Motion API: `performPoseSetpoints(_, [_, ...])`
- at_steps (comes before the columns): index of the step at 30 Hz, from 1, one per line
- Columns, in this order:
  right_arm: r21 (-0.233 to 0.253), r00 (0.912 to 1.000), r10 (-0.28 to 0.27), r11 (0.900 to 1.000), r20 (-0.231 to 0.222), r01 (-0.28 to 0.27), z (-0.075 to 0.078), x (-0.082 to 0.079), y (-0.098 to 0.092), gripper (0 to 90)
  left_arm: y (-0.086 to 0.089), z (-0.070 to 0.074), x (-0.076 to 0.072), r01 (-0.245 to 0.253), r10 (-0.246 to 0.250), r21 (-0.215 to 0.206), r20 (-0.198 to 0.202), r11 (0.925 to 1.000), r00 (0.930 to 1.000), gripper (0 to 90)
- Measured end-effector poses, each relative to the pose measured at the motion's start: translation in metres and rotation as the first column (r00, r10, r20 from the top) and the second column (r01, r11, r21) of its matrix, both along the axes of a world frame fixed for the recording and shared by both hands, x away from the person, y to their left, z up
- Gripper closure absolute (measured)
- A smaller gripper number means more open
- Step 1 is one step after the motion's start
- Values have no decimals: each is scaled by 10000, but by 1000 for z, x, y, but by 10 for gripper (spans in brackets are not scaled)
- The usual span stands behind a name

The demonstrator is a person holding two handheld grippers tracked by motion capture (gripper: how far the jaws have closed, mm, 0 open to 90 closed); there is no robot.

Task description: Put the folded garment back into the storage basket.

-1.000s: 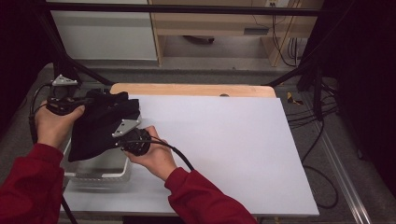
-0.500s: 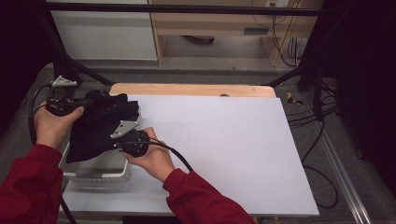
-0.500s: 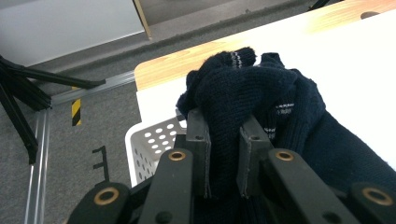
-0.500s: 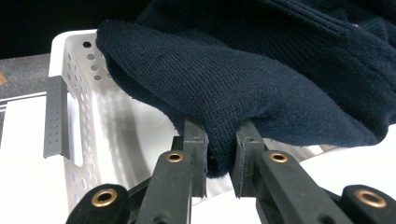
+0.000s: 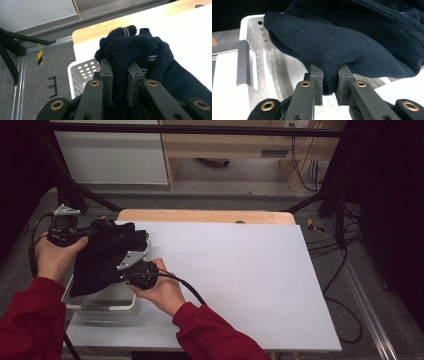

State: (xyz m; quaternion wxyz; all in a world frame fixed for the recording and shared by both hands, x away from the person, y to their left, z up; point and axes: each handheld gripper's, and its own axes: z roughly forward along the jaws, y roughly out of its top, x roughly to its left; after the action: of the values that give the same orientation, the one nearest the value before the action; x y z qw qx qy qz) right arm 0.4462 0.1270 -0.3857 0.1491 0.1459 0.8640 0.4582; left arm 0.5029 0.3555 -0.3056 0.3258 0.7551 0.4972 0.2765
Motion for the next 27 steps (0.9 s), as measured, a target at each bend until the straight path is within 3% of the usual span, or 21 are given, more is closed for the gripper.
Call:
performPoseSetpoints(13, [-75,9999,-57,10000,-83,56,-4,-1,2,786,-2,-6,3,-52,55,157,-178,9999,9998,779])
performPoseSetpoints(27, [23,9996,-39,10000,-293,40,-7,3,13,785,8,-10,1,-323,329,227,-300,9992,9990,779])
